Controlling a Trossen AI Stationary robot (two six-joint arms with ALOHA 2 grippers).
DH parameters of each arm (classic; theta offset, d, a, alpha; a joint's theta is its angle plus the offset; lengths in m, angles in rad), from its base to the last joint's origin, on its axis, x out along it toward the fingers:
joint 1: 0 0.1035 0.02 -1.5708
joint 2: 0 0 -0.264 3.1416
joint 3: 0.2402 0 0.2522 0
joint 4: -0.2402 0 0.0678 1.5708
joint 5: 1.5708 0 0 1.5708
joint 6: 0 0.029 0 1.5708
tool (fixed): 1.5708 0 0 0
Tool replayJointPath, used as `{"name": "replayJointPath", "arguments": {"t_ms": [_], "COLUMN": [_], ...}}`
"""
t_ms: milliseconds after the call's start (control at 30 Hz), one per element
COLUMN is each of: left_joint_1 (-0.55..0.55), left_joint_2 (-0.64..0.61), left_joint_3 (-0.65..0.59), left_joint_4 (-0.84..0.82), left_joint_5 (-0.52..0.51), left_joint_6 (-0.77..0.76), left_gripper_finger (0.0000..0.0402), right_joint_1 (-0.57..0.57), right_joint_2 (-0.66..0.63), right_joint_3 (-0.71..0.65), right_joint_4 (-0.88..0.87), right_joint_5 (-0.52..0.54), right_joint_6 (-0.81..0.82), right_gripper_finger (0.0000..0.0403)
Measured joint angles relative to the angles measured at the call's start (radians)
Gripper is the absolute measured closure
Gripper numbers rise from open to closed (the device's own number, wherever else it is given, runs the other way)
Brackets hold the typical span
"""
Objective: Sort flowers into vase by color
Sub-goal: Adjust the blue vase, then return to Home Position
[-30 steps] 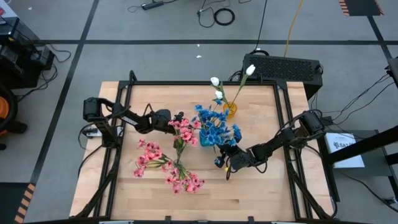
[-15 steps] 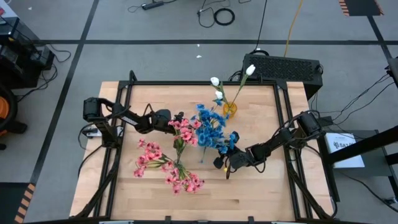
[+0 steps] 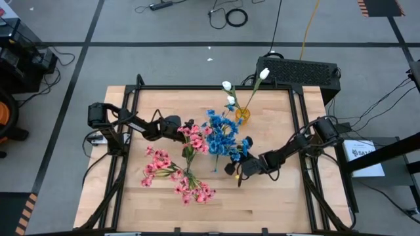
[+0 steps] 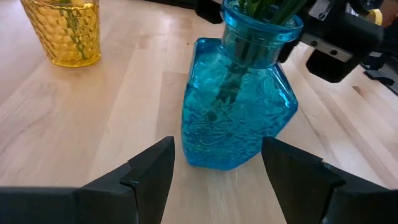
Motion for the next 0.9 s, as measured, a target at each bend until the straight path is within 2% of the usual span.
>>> {"name": "replayJointPath", "arguments": {"t_ms": [633, 900], "left_joint_1": [0.0, 0.091], "left_joint_2": [0.0, 0.0], "left_joint_3": [0.0, 0.0], "left_joint_4": [-0.013, -0.137], "left_joint_5": [0.039, 0.039], "left_joint_6": [0.022, 0.021], "left_gripper_finger": [0.0153, 0.0153], "right_joint_1": [-0.041, -0.011], "right_joint_2": [-0.001, -0.065], "right_joint_3": [0.028, 0.028], "right_joint_4": [-0.016, -0.228], "right_joint_5": [0.001, 0.004], "right_joint_6": [-0.082, -0.03], "right_gripper_finger": [0.0403, 0.0403]}}
